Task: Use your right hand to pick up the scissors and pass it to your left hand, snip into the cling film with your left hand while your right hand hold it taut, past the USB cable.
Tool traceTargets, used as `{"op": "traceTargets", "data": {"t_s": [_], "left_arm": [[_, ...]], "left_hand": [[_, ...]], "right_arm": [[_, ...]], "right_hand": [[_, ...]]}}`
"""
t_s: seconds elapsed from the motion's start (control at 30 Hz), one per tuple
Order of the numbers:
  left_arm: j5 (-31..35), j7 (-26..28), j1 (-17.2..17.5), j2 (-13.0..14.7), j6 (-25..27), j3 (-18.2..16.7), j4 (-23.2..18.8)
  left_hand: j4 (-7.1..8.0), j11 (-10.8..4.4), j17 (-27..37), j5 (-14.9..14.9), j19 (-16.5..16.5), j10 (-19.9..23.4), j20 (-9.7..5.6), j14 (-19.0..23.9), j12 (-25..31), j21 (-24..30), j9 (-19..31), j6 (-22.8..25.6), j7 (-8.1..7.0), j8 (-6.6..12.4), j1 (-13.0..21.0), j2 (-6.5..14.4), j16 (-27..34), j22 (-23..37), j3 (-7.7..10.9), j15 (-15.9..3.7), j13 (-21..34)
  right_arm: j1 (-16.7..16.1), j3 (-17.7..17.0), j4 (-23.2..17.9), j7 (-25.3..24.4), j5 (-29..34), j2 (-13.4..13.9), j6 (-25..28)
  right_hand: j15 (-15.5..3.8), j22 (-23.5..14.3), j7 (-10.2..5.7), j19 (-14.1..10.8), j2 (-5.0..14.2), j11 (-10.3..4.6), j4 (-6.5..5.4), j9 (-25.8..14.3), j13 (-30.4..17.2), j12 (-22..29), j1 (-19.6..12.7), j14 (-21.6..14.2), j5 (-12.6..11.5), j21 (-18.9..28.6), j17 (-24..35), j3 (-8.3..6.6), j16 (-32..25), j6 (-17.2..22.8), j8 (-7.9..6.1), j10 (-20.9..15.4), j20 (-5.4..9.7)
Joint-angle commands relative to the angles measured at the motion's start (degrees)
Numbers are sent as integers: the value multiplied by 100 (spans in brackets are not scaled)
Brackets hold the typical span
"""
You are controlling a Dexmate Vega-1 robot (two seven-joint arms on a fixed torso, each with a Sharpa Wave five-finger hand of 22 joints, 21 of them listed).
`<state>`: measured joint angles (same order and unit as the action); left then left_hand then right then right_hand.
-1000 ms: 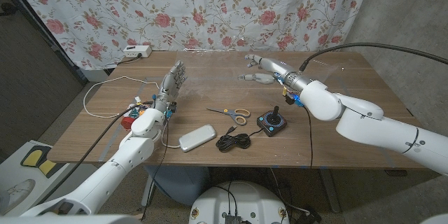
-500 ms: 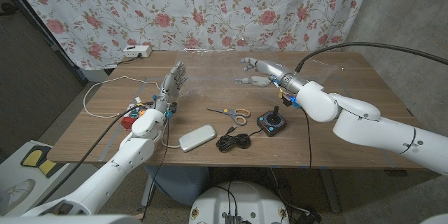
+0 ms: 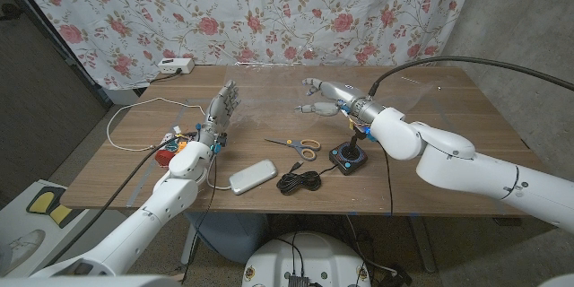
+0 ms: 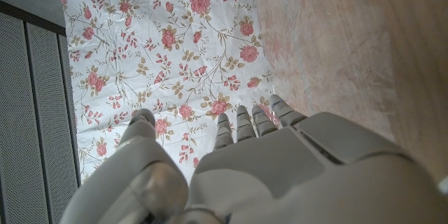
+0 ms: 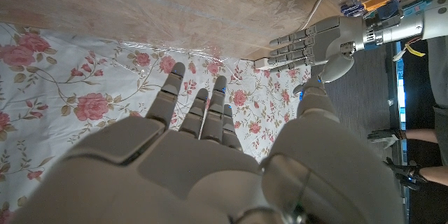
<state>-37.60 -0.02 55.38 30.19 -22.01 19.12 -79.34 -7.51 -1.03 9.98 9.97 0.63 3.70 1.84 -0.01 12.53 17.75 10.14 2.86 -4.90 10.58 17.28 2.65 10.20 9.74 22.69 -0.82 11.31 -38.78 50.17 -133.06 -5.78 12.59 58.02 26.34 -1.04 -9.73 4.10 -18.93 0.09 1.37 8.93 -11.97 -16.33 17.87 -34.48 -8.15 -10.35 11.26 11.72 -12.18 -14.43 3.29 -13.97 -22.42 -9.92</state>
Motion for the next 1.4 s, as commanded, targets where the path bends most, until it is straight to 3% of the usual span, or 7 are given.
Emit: {"op": "traceTargets", "data": {"t_s": [0.03, 0.53, 0.73, 0.87, 1.13, 1.27, 1.4], "left_arm": [[-7, 16, 71, -15, -57, -16, 1], [-37, -31, 104, -29, -109, -22, 50], [-63, -86, 99, -38, -106, -7, 95], [-87, -87, 101, -47, -87, -10, 137], [-90, -195, 117, -37, -204, -19, 198], [-119, -225, 124, -33, -196, -21, 186], [-139, -243, 129, -41, -215, -28, 187]], "left_hand": [[-17, -1, 12, 36, 43, 68, 30, 22, 21, -22, 15, 8, 7, 8, 27, 74, 43, 19, 23, -20, 18], [-40, -7, 9, 30, 60, 55, 31, 29, 11, -66, 14, -6, 11, 5, 67, 103, 42, 20, 45, -13, 16], [-44, 6, 8, 27, 69, 59, 31, 45, 11, -81, 13, -6, 10, 6, 70, 102, 46, 20, 45, -2, 16], [-46, 9, 8, 25, 73, 63, 31, 48, 12, -90, 13, -7, 8, 5, 69, 100, 46, 20, 44, -7, 16], [-45, 2, 10, 19, 84, 90, 33, 71, 20, -116, 13, -22, -5, 1, 55, 84, 53, 21, 31, -4, 16], [-47, 7, 11, 14, 84, 94, 40, 64, 20, -129, 12, -32, -1, -3, 41, 58, 49, 21, 15, 0, 16], [-48, -5, 12, 11, 87, 83, 43, 66, 15, -140, 12, -32, -3, -2, 30, 36, 49, 21, 2, -1, 16]], "right_arm": [[243, 401, -14, 190, 646, -202, 585], [569, 956, 87, 371, 1293, -401, 949], [582, 977, 93, 357, 1229, -429, 962], [773, 1126, 48, 751, 1314, -455, 1123], [801, 1210, 45, 753, 1386, -556, 1329], [873, 1305, 64, 865, 1451, -619, 1438], [919, 1400, 79, 888, 1550, -670, 1496]], "right_hand": [[-1, -10, 3, -39, -24, 4, -10, -19, -20, 42, -61, -58, -32, 18, 8, -19, -22, -2, 27, -94, 8], [88, -12, 54, 12, -5, 18, -19, -19, -45, 44, -113, -14, -30, -17, 8, -33, 14, -175, 107, -125, 5], [68, -13, 38, -20, -5, -105, -20, -17, -64, 119, -152, -108, -29, -10, 8, -38, -10, -50, 65, -338, 7], [96, -13, 23, -16, 11, -104, -14, -16, -71, 127, -188, -79, -32, -15, 8, -54, 7, -60, 74, -367, 15], [108, -13, 5, 24, 29, -67, -10, -13, -84, 156, -236, -80, -31, -32, 7, -72, 15, -121, 104, -462, 14], [268, -14, 182, 22, 33, -59, -19, -9, -96, 168, -259, -109, -23, -30, 9, -74, 10, -229, 153, -526, 42], [268, -14, 197, 45, 35, -59, -22, -8, -100, 174, -264, -106, -21, -38, 11, -74, 12, -259, 165, -554, 35]]}}
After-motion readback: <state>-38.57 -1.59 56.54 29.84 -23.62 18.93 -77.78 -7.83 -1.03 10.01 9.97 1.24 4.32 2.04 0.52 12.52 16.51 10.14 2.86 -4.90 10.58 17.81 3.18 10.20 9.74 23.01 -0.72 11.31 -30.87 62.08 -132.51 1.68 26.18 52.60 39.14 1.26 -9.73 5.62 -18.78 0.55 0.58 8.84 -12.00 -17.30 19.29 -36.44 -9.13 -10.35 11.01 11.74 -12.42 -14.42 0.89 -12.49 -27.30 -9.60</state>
